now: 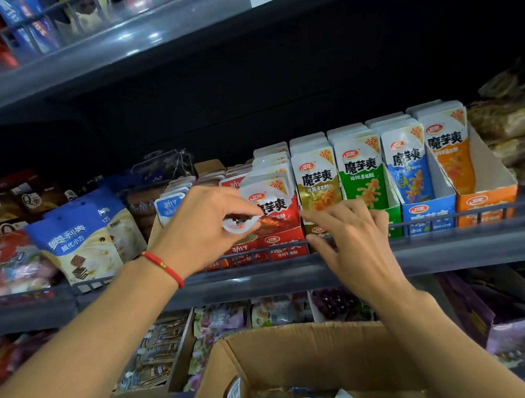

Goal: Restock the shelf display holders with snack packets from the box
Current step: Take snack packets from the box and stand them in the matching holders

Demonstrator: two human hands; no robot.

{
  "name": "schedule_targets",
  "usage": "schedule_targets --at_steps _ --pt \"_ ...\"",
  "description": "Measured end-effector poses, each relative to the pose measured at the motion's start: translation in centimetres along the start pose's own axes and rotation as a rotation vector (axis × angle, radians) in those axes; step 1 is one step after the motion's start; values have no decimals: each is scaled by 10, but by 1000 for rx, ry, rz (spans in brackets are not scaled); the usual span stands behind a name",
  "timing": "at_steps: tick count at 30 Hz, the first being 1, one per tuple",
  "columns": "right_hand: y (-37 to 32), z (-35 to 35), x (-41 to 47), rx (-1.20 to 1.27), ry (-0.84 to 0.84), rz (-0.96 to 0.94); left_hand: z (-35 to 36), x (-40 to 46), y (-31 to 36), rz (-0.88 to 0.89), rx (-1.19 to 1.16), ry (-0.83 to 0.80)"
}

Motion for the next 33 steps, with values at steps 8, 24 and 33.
schedule_targets --at_steps 8,24,33 --pt "-3 1 1 -153 1 -62 0 14 5 55 40 -66" --pt "-3 5 5 33 -7 9 -3 24 11 215 79 -120" --pt "-2 0 7 54 -96 54 2 50 -2 8 -53 -172"
Point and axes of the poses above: each hand's wrist, its own x-axis towards the middle knuckle, its own z-axis out of the palm, y = z × x, the point moved 2 cm from there along x, towards the middle knuckle, and after that the axes turned 12 degrees about z, right-handed, at the moved point
